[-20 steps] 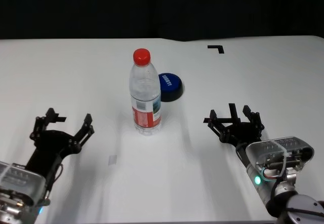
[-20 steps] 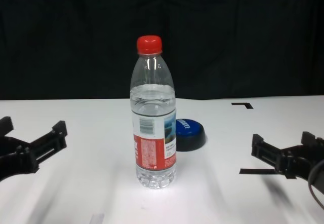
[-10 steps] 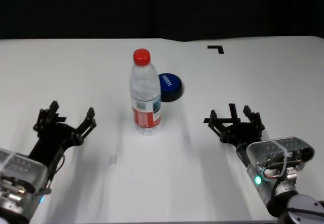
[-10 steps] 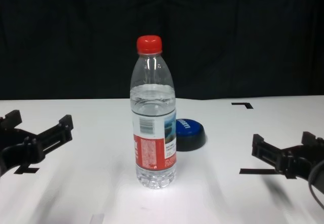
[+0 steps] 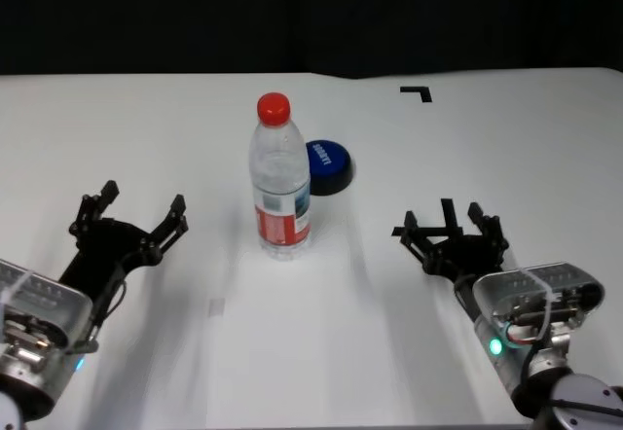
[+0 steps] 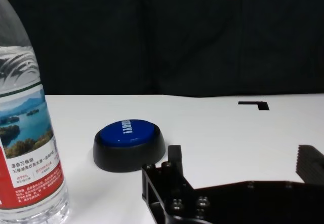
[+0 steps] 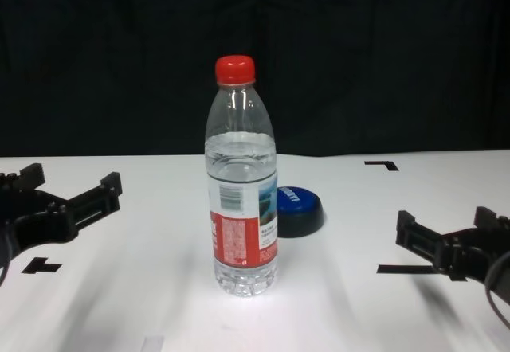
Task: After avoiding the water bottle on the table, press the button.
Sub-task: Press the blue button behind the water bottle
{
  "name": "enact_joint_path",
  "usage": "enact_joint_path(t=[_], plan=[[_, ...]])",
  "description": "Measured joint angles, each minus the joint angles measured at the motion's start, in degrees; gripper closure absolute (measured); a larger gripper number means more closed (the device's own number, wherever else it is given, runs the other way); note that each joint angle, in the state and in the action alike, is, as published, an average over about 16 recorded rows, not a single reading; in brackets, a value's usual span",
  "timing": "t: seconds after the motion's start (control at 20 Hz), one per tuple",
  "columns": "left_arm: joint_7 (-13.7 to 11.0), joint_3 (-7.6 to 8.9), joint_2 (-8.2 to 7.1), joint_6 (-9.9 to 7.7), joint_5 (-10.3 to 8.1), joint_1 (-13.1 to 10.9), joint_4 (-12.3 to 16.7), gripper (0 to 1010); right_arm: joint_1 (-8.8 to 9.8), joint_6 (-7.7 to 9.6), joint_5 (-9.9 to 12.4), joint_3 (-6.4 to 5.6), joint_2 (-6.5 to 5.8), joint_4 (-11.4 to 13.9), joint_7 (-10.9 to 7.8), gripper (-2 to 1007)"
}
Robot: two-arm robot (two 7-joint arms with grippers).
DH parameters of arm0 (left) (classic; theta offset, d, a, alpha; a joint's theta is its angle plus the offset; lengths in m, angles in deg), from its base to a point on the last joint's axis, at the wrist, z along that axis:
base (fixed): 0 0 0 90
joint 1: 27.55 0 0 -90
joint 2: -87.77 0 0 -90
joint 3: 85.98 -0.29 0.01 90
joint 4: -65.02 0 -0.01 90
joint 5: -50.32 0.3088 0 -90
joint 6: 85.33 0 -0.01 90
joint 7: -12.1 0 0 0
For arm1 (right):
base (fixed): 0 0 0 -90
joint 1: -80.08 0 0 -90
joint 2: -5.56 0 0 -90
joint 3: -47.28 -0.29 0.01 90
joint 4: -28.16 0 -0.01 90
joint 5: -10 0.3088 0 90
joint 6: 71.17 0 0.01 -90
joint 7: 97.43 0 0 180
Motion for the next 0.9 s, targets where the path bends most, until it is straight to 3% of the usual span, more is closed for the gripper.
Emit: enact_joint_path(t=[0.9], plan=[[-1.32,-0.84,-1.83,-2.13,-1.15,4.21,-3.45,7,0.00,0.00,0.00,0.00,0.00,0.00,0.00,2]])
